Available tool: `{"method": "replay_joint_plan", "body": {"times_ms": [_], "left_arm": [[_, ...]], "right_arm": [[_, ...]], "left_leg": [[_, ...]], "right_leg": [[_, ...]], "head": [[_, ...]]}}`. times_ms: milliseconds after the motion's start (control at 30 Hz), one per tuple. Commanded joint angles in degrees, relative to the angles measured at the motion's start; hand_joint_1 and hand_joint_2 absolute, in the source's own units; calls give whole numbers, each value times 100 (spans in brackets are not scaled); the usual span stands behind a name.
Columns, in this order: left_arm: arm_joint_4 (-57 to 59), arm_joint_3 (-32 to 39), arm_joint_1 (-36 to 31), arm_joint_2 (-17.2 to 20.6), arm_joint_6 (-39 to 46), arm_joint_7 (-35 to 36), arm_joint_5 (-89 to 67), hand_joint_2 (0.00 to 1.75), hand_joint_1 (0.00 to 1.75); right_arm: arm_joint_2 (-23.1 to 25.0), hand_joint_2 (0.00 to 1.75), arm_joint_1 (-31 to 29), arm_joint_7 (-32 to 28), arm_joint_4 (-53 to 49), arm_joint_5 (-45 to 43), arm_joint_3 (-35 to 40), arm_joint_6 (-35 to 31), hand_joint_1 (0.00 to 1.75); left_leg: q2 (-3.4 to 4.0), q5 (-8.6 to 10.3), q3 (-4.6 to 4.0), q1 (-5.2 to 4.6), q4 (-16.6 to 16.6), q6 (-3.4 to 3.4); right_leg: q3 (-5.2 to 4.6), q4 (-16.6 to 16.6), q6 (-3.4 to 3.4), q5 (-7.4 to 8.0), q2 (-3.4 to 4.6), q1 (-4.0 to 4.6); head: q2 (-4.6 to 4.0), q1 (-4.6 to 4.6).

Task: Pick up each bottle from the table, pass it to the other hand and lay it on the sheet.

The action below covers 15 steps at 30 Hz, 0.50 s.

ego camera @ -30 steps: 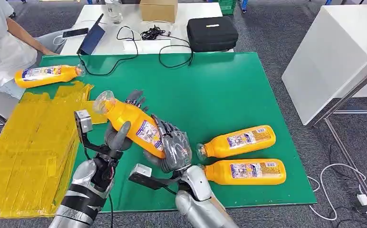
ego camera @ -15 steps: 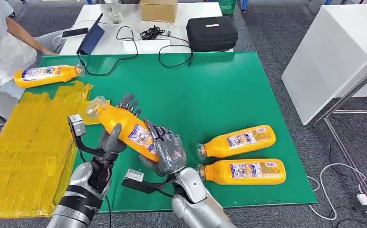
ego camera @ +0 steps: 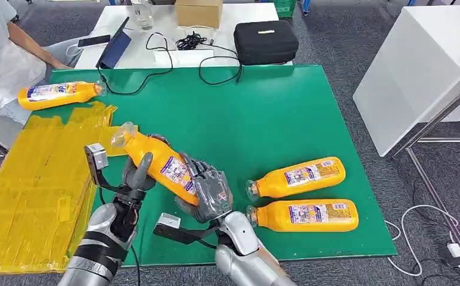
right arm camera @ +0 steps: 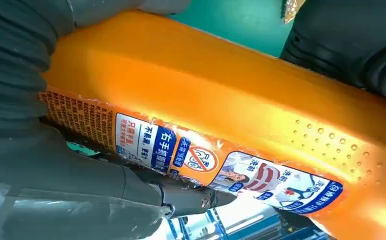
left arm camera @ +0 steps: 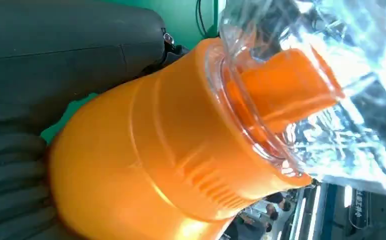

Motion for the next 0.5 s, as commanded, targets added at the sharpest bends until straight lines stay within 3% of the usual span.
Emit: {"method": "replay_joint_plan", "body": {"times_ms": [33,267,300,333,500], "left_arm": [[540,151,-530,-154,120,97,-110,175,175],[444,212,-531,-160,186,98,-138,175,175],[424,228,-528,-164,192,108,-142,175,175],[396,256,-525,-168,232,108,-154,175,175],[271,350,-563,-160,391,101,-232,175,175]], "right_arm": [[-48,175,87,-223,32,206,208,-75,175],[-92,175,148,-252,-305,183,-60,-75,175],[-92,175,227,-281,-485,290,-192,-75,122],[-72,175,313,-349,-671,411,-373,-75,2],[-74,175,465,-489,-1198,391,-717,-75,0]], "left_leg": [[-23,-11,29,10,2,-9],[-19,-13,27,11,4,-9],[-15,-3,11,4,0,-5],[-13,-5,10,7,1,-5],[-13,-3,5,3,1,-5]], "right_leg": [[40,-4,-5,-16,-30,11],[37,-2,-5,-16,-27,12],[17,-2,-3,-7,-18,5],[17,-3,-3,-7,-16,7],[12,0,-3,-6,-16,4]], "head": [[0,2],[0,0],[0,0],[0,2],[0,2]]}}
